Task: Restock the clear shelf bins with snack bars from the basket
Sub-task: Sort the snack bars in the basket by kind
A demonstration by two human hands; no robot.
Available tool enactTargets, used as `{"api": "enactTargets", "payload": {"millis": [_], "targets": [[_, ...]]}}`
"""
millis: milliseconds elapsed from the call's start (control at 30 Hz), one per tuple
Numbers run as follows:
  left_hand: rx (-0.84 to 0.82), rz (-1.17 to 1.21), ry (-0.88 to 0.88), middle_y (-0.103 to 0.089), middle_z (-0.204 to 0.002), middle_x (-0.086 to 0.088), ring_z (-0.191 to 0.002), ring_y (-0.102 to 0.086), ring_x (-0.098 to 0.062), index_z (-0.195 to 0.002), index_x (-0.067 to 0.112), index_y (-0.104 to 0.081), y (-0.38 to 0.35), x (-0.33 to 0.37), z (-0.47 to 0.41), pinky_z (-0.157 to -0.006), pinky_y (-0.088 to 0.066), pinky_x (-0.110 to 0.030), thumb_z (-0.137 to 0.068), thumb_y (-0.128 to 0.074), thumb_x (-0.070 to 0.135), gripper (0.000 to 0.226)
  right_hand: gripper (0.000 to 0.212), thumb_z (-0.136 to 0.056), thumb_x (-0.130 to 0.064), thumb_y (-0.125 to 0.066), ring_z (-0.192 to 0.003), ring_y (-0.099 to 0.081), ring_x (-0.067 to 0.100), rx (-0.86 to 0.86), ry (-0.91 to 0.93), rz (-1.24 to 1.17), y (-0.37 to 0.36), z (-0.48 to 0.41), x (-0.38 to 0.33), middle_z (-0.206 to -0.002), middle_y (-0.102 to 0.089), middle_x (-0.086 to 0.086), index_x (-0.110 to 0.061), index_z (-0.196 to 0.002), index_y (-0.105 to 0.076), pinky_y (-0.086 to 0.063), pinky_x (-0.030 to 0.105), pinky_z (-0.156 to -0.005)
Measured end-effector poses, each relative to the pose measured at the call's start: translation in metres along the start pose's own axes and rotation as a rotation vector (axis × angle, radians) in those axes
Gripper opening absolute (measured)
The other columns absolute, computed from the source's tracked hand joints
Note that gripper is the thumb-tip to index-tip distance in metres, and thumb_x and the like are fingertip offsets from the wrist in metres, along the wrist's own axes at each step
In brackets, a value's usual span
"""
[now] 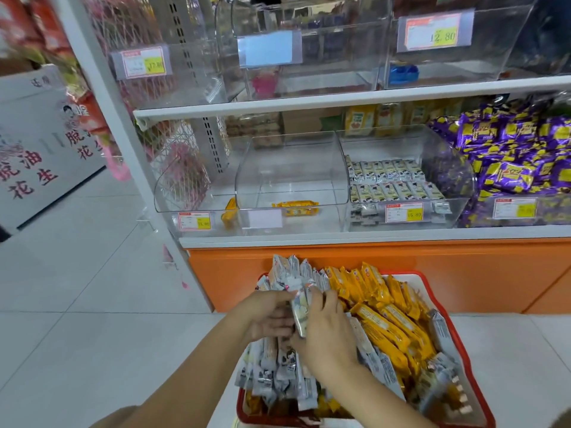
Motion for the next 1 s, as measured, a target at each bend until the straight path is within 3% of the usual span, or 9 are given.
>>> {"api": "enactTargets", "payload": {"millis": [100, 233, 400, 500, 567, 633, 733, 833, 1000], "targets": [[-0.046, 0.071, -0.090, -0.068, -0.097, -0.012, -0.087, -0.064, -0.024, -0.100, 0.008, -0.065, -0.008, 0.016, 0.003, -0.074, -0.055, -0.034, -0.084, -0.068, 0.027, 0.025, 0.077, -0.081, -0.043, -0.064, -0.123, -0.039, 0.018, 0.066, -0.013, -0.134, 0.026, -0.006, 0.007, -0.132, -0.030, 0.001, -0.020, -0.142, -0.023, -0.045, 0.025, -0.091], [-0.152, 0.110, -0.233, -0.069, -0.108, -0.020, -0.092, -0.064, -0.028, -0.110, -0.002, -0.066, -0.025, 0.042, 0.009, -0.086, -0.049, -0.039, -0.072, -0.075, 0.026, 0.049, 0.068, -0.083, -0.043, -0.062, -0.120, -0.040, 0.012, 0.171, 0.090, -0.213, 0.054, -0.005, 0.004, -0.128, -0.033, -0.007, -0.025, -0.139, -0.028, -0.041, 0.018, -0.082], [-0.216, 0.269, -0.329, -0.069, -0.091, -0.015, -0.075, -0.066, -0.023, -0.102, -0.002, -0.066, -0.041, 0.075, 0.010, -0.065, -0.058, -0.030, -0.071, -0.069, 0.019, 0.038, 0.047, -0.078, -0.045, -0.059, -0.098, -0.047, 0.010, 0.403, 0.203, -0.219, 0.087, -0.007, 0.006, -0.107, -0.047, -0.008, -0.024, -0.116, -0.042, -0.043, 0.021, -0.074], [-0.261, 0.248, -0.407, -0.070, -0.092, -0.016, -0.076, -0.068, -0.022, -0.106, -0.005, -0.063, -0.057, 0.101, 0.012, -0.063, -0.058, -0.028, -0.073, -0.069, 0.019, 0.042, 0.041, -0.077, -0.041, -0.064, -0.091, -0.048, 0.012, 0.435, 0.179, -0.283, 0.112, -0.022, 0.015, -0.100, -0.047, -0.007, -0.023, -0.106, -0.042, -0.044, 0.025, -0.069], [-0.250, 0.192, -0.497, -0.071, -0.099, -0.016, -0.084, -0.069, -0.022, -0.109, -0.006, -0.063, -0.066, 0.124, 0.013, -0.073, -0.058, -0.029, -0.080, -0.068, 0.020, 0.040, 0.041, -0.076, -0.031, -0.071, -0.086, -0.049, 0.012, 0.437, 0.150, -0.349, 0.132, -0.040, 0.025, -0.097, -0.048, -0.006, -0.024, -0.102, -0.041, -0.041, 0.022, -0.063], [-0.096, -0.043, -0.660, -0.070, -0.108, -0.010, -0.096, -0.067, -0.018, -0.114, 0.001, -0.065, -0.066, 0.149, 0.012, -0.085, -0.054, -0.024, -0.088, -0.063, 0.023, 0.033, 0.043, -0.075, -0.028, -0.074, -0.083, -0.051, 0.013, 0.439, 0.105, -0.385, 0.154, -0.064, 0.040, -0.097, -0.051, -0.006, -0.024, -0.102, -0.041, -0.038, 0.020, -0.059], [0.426, -0.787, -0.992, -0.061, -0.121, 0.000, -0.110, -0.055, -0.014, -0.123, 0.015, -0.061, -0.052, 0.181, 0.006, -0.090, -0.041, -0.018, -0.094, -0.056, 0.024, 0.031, 0.045, -0.076, -0.030, -0.074, -0.088, -0.053, 0.017, 0.414, -0.004, -0.343, 0.182, -0.106, 0.068, -0.104, -0.051, -0.003, -0.021, -0.107, -0.042, -0.044, 0.030, -0.064], [0.464, -1.129, -0.979, -0.050, -0.135, -0.004, -0.123, -0.047, -0.021, -0.133, 0.017, -0.052, -0.049, 0.178, -0.026, -0.100, -0.039, -0.030, -0.095, -0.049, 0.018, 0.038, 0.045, -0.080, -0.030, -0.071, -0.089, -0.051, 0.022, 0.349, -0.136, -0.286, 0.195, -0.153, 0.100, -0.111, -0.050, 0.003, -0.014, -0.112, -0.044, -0.042, 0.035, -0.069], [0.466, -1.198, -0.912, -0.046, -0.140, -0.005, -0.124, -0.047, -0.023, -0.140, 0.018, -0.043, -0.049, 0.177, -0.048, -0.099, -0.039, -0.031, -0.097, -0.046, 0.020, 0.044, 0.049, -0.084, -0.032, -0.068, -0.103, -0.054, 0.030, 0.198, -0.291, -0.244, 0.193, -0.239, 0.140, -0.123, -0.053, 0.012, -0.010, -0.120, -0.045, -0.042, 0.036, -0.078]]}}
Point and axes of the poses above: each hand's wrist, its own z-axis away from the middle knuckle, its own y-axis out of the back of the hand, x = y × z, the point moved 7 cm from there along -z, towards the middle knuckle
